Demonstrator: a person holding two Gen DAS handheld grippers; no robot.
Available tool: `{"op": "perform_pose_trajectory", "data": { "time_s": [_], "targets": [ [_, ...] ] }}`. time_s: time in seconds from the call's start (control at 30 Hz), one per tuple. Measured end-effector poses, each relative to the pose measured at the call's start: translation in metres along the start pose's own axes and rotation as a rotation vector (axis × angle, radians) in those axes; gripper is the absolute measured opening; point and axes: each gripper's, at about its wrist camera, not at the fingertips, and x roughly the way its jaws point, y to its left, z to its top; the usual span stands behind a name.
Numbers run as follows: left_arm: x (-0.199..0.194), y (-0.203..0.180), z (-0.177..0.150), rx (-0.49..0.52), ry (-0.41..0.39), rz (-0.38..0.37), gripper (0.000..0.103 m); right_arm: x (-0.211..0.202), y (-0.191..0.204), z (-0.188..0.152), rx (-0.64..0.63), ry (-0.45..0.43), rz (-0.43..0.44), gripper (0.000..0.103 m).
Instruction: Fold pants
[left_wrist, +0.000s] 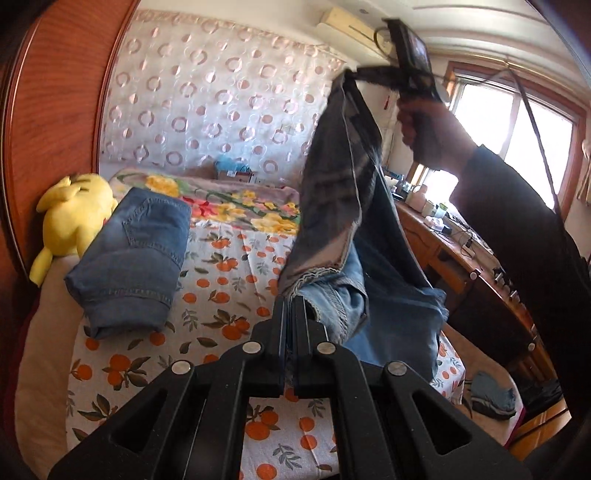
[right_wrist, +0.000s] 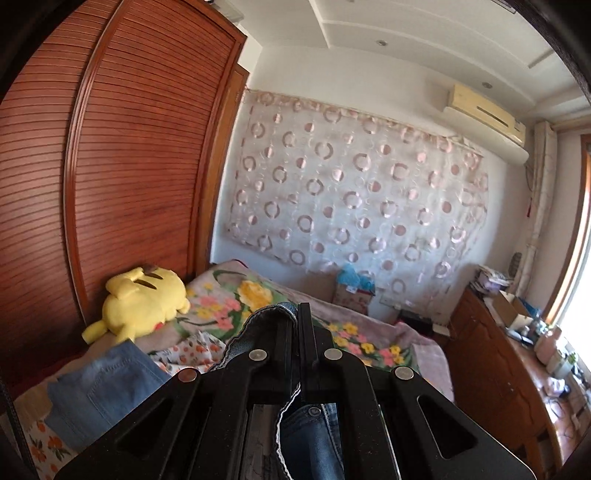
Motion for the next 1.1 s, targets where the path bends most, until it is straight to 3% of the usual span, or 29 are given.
{"op": "perform_pose_trajectory", "data": {
  "time_s": [0.23, 0.43, 0.57, 0.63, 0.73, 0.8, 0.9, 1.1],
  "targets": [
    [0.011, 0.027, -0.024, -0.062, 0.075, 0.028, 0.002, 0.049, 0.028, -0.069, -0.044, 0.122, 0.187, 0.002],
    [0.02, 0.049, -0.046, -0.099, 0.13, 0.114, 0.002, 0.084, 0.028, -0.129, -0.022, 0.258, 0.271, 0.002],
    [0.019, 0.05, -0.046, -0.086, 0.138, 0.143, 0.003, 0.093, 0.011, -0.154, 0.005, 0.344, 0.321, 0.012],
    [0.019, 0.053, -0.043, -0.083, 0.136, 0.154, 0.008, 0.089, 0.0, -0.163, 0.005, 0.368, 0.336, 0.02],
    [0.014, 0.054, -0.037, -0.074, 0.125, 0.175, 0.018, 0.076, -0.019, -0.174, 0.003, 0.414, 0.397, 0.046],
    [0.011, 0.053, -0.032, -0.061, 0.115, 0.178, 0.027, 0.06, -0.037, -0.183, 0.012, 0.413, 0.399, 0.046],
    [0.008, 0.048, -0.023, -0.031, 0.091, 0.165, 0.048, 0.039, -0.067, -0.194, 0.046, 0.411, 0.402, 0.046],
    [0.027, 0.038, -0.011, 0.03, 0.099, 0.15, 0.049, -0.048, -0.121, -0.25, 0.125, 0.397, 0.298, 0.046]
  ]
}}
